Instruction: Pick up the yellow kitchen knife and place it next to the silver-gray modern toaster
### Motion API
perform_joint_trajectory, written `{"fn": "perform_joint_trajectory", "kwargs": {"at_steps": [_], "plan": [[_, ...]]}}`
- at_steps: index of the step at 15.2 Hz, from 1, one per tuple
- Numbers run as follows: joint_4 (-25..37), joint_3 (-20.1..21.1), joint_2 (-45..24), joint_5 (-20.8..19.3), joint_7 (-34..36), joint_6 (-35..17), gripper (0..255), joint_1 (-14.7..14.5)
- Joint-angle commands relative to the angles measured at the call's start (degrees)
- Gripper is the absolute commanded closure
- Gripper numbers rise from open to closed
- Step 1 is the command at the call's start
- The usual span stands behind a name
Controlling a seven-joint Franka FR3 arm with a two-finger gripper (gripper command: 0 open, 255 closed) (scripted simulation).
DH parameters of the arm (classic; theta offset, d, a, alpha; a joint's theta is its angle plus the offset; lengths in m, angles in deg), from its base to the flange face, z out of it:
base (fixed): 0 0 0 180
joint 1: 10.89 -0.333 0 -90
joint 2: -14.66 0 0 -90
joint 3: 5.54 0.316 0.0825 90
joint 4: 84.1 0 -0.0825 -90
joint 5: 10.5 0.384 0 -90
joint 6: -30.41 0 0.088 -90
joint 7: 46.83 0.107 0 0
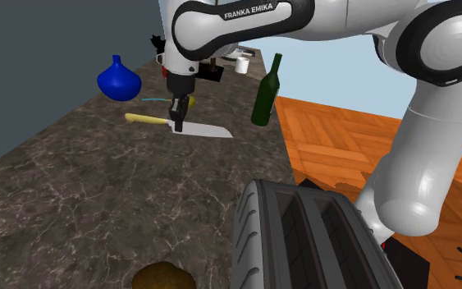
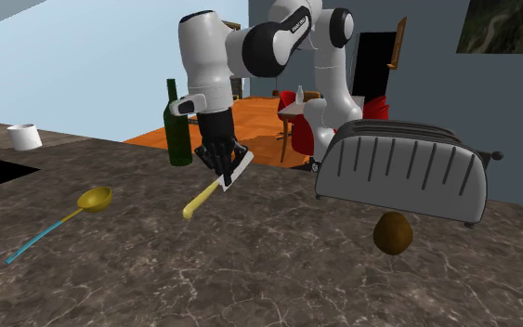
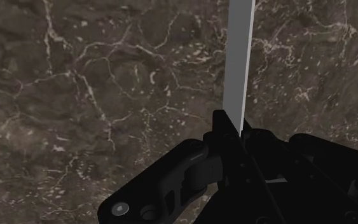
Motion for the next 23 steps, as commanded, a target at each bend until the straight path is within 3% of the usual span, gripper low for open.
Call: {"fn": "perform_joint_trajectory", "kwargs": {"at_steps": [1, 23], "plan": [[1.15, -0.01, 0.31, 0.05, 0.02, 1.48, 255, 0.05], [17.87, 0.15, 0.5, -0.13, 1.43, 18.32, 255, -0.11]]}}
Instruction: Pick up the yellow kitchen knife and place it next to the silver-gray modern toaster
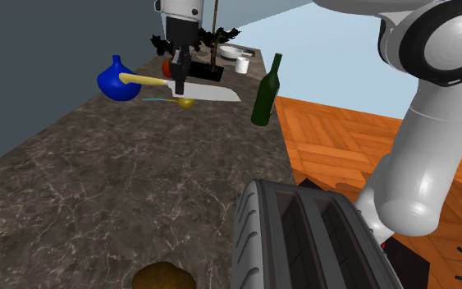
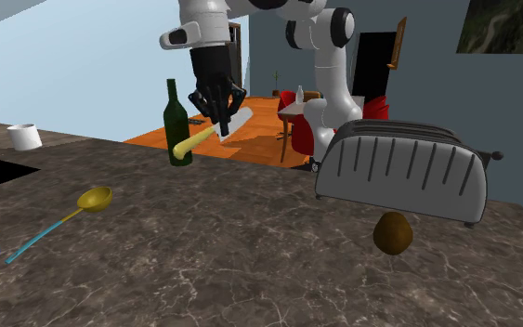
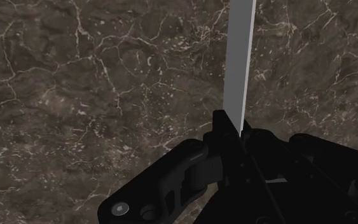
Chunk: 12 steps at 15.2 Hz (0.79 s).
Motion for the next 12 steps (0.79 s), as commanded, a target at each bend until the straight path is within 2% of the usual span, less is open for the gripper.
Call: {"fn": "perform_joint_trajectory", "kwargs": {"at_steps": [1, 10, 12], "plan": [[1.9, 0.03, -0.29, -0.07, 0.19, 1.64, 255, -0.07], [12.36, 0.19, -2.75, -0.61, 1.16, 9.63, 255, -0.55], [11.22, 0.63, -1.91, -0.48, 2.28, 9.21, 255, -1.21]]}}
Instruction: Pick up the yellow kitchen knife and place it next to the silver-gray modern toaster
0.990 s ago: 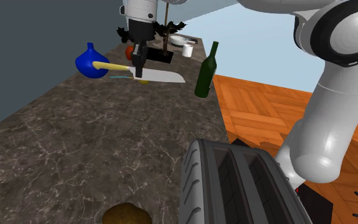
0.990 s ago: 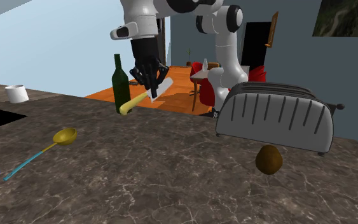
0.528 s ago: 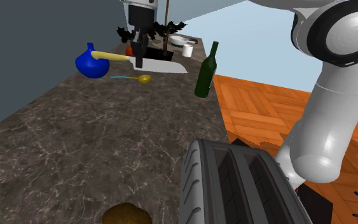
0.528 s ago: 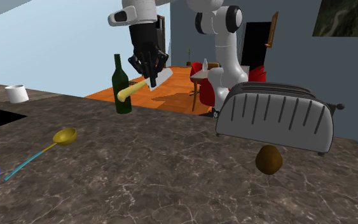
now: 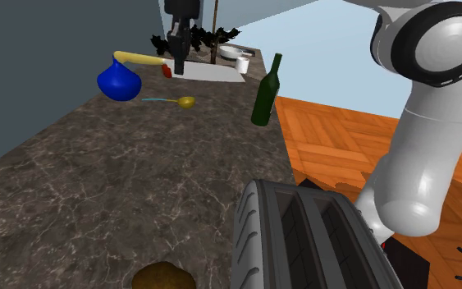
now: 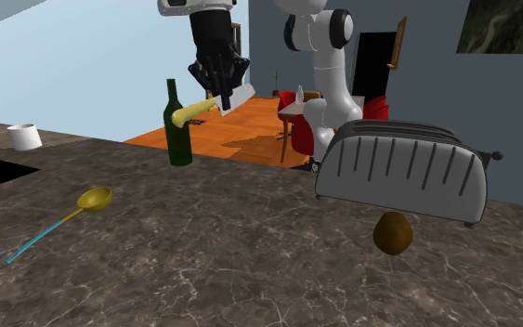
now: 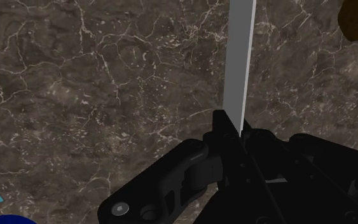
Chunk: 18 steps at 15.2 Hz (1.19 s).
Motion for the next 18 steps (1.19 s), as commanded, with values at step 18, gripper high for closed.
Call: {"fn": "perform_joint_trajectory", "kwargs": {"at_steps": [18], "plan": [[-6.53, 9.69, 4.15, -0.22, 23.29, -4.61, 255, -13.78]]}}
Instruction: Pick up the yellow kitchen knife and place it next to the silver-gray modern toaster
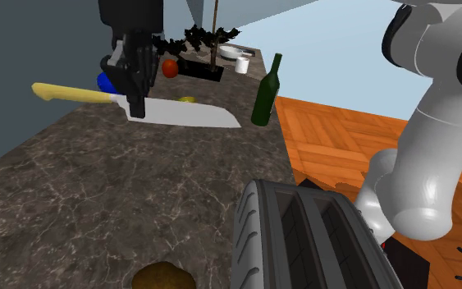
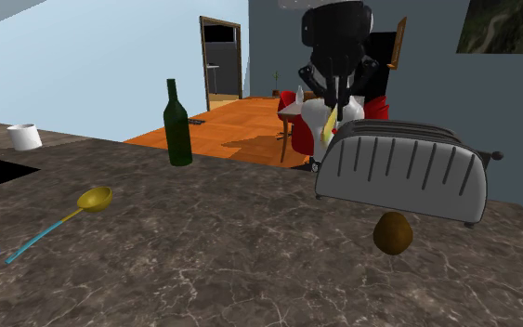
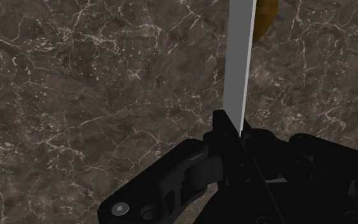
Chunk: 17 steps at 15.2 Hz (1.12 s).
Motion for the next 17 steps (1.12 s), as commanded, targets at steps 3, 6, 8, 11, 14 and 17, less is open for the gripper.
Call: {"fn": "perform_joint_trajectory", "kwargs": {"at_steps": [3, 6, 8, 11, 14, 17], "plan": [[1.25, 1.8, -1.51, -0.88, 4.64, -0.58, 255, -2.9], [-2.1, 1.72, -0.71, -0.54, 4.22, -3.17, 255, -2.64], [-4.19, 1.67, -0.29, -0.36, 3.97, -4.85, 255, -2.5], [-7.13, 1.6, 0.21, -0.14, 3.63, -7.31, 255, -2.33], [-9.87, 1.55, 0.55, 0.03, 3.33, -9.71, 255, -2.22], [-12.41, 1.51, 0.75, 0.14, 3.07, -12.07, 255, -2.14]]}}
